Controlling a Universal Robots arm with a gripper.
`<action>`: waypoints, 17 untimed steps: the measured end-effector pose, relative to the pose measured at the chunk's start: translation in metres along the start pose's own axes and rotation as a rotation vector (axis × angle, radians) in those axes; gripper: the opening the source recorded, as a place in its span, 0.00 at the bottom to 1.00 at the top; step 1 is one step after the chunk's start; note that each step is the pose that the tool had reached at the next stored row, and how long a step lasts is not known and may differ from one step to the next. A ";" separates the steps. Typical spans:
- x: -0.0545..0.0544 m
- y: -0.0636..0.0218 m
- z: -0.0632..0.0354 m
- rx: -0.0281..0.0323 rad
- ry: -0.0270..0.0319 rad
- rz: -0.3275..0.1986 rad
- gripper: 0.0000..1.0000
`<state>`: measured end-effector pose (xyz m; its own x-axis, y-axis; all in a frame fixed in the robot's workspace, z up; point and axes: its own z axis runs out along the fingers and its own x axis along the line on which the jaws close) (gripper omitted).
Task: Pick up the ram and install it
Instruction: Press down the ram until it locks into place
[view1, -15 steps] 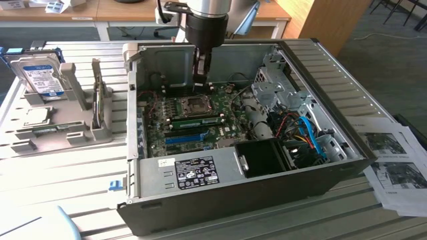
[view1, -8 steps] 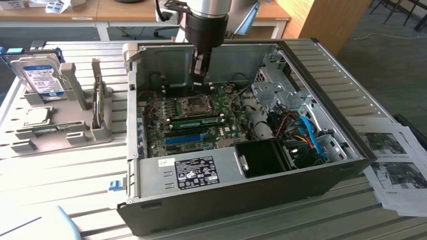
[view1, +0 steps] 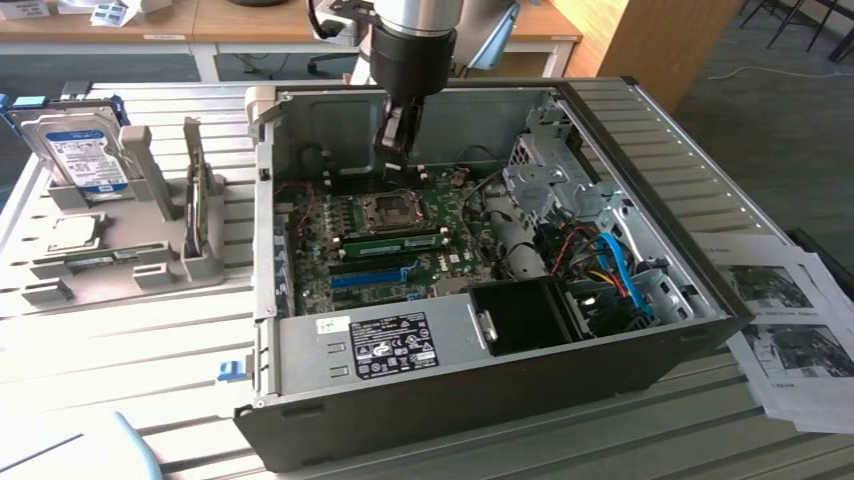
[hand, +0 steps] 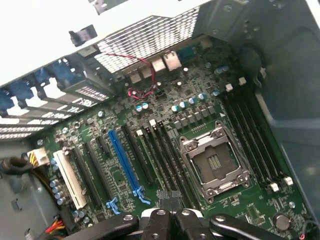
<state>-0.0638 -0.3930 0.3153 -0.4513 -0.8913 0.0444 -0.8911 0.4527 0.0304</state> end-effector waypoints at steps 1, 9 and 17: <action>0.000 0.0000 0.0000 -0.0010 -0.0014 0.011 0.09; 0.000 0.0000 0.0000 -0.0074 -0.0098 0.082 0.09; 0.000 0.0000 0.0000 -0.0159 -0.0213 0.183 0.09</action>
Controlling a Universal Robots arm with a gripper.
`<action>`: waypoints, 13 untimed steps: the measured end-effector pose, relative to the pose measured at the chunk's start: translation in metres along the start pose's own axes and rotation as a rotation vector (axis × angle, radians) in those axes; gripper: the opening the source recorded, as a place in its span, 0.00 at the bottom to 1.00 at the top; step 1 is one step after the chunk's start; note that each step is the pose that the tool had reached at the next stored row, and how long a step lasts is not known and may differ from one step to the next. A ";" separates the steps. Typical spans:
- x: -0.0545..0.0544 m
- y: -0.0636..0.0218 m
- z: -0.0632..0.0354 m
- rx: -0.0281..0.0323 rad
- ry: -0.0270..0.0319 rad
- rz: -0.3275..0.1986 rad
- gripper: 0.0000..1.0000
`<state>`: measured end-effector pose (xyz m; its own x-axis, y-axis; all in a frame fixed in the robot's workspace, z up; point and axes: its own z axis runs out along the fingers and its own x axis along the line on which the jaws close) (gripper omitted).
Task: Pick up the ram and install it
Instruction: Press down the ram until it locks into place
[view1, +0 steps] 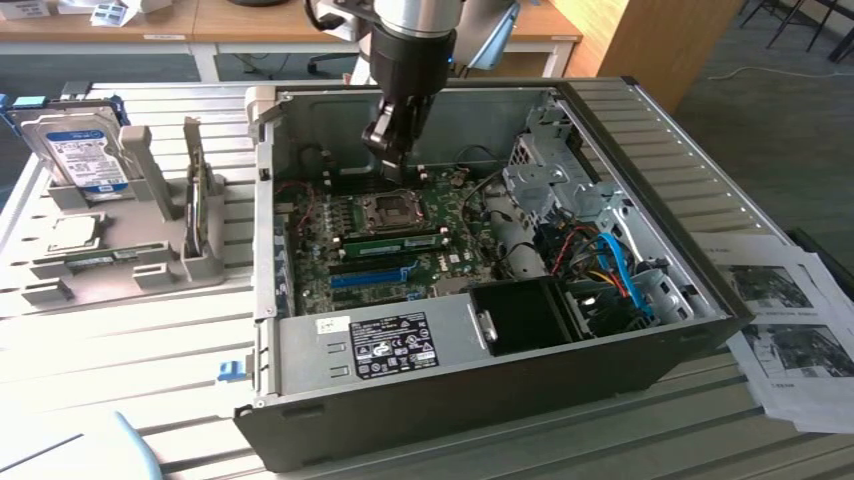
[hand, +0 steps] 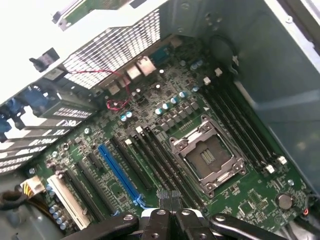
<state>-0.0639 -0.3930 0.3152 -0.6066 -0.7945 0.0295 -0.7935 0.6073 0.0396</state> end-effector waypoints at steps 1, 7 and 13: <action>0.000 0.0000 -0.0001 -0.0006 -0.0008 0.011 0.09; 0.000 0.0000 -0.0001 -0.0050 -0.0065 0.080 0.09; 0.000 0.0000 -0.0001 -0.0126 -0.0162 0.146 0.09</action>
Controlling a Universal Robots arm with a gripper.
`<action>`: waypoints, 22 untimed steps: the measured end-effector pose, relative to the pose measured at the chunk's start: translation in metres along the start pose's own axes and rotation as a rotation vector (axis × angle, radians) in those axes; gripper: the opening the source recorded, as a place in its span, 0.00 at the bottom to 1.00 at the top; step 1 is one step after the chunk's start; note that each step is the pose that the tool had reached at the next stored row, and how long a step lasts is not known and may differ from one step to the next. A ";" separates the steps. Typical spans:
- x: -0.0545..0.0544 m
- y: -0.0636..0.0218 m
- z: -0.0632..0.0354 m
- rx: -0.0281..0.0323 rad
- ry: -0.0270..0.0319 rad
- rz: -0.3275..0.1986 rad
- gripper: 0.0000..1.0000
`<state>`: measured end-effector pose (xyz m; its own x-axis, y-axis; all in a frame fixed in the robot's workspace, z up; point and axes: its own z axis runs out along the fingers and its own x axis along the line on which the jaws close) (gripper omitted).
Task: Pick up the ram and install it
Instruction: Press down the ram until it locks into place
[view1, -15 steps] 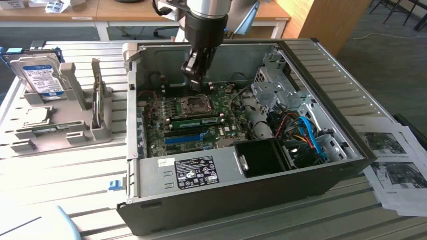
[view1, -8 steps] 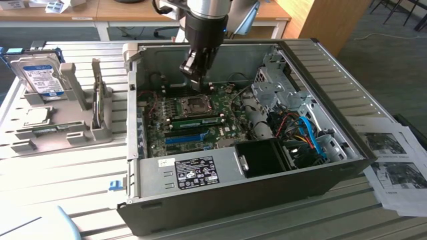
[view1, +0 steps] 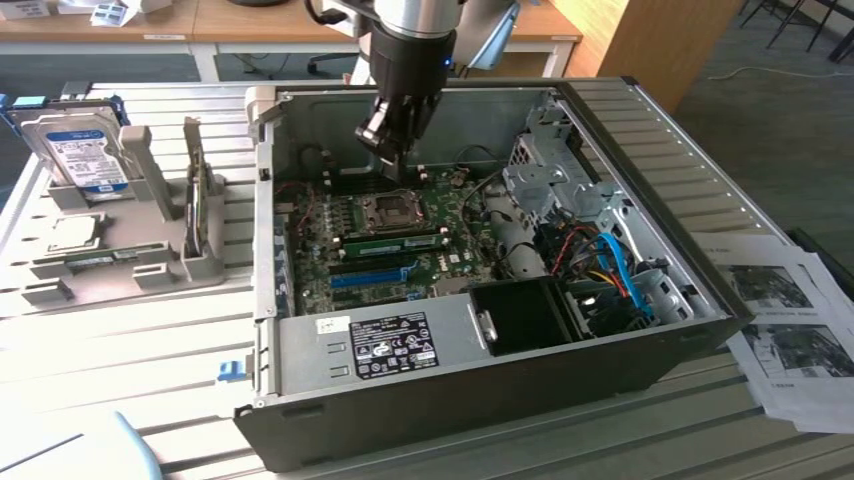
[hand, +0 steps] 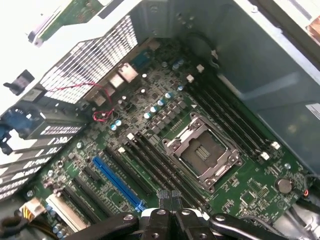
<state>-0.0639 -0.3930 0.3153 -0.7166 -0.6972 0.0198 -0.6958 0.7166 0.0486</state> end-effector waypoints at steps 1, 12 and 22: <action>0.000 0.0000 0.0000 -0.0013 -0.0015 0.011 0.09; 0.000 0.0000 0.0000 -0.0144 -0.0181 0.137 0.09; 0.000 0.0000 0.0000 -0.0253 -0.0320 0.247 0.09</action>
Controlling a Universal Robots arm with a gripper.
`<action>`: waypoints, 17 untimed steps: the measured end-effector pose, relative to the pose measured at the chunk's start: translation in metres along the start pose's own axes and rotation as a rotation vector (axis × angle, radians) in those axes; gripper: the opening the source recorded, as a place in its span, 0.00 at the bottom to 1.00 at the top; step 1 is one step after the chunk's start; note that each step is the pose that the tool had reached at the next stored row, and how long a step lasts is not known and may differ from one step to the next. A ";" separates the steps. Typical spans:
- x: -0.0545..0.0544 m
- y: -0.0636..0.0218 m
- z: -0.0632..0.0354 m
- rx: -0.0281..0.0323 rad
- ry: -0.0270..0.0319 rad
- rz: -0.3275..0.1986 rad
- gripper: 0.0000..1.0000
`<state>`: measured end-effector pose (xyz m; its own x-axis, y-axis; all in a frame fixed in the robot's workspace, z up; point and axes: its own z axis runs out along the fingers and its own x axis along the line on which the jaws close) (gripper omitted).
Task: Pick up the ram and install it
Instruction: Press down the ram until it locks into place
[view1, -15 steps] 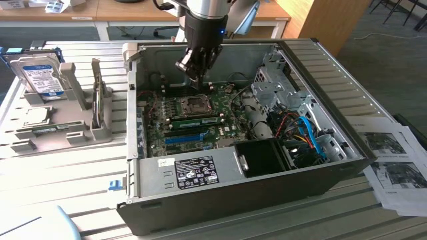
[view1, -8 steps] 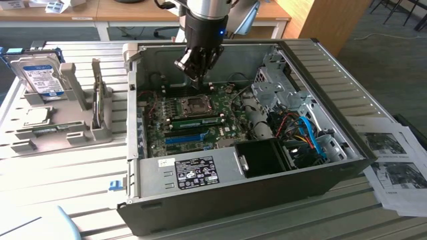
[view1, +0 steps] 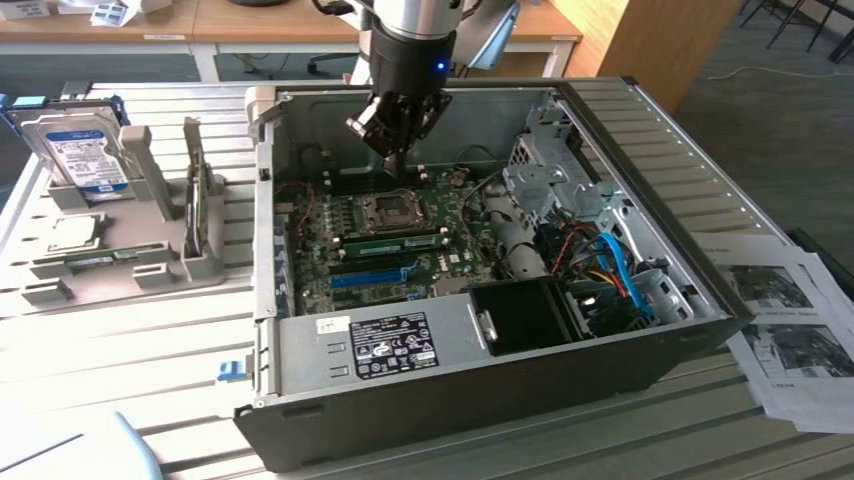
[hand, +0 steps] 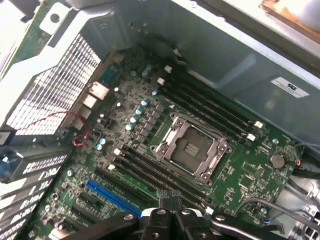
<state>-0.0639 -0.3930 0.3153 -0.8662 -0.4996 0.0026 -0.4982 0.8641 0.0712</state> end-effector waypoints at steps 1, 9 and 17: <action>0.000 0.0000 0.0000 -0.0011 -0.0014 0.010 0.09; 0.000 0.0000 0.0000 -0.0099 -0.0124 0.095 0.09; 0.000 0.0000 0.0000 -0.0180 -0.0229 0.178 0.09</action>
<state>-0.0638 -0.3930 0.3152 -0.9415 -0.3371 -0.0060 -0.3362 0.9375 0.0894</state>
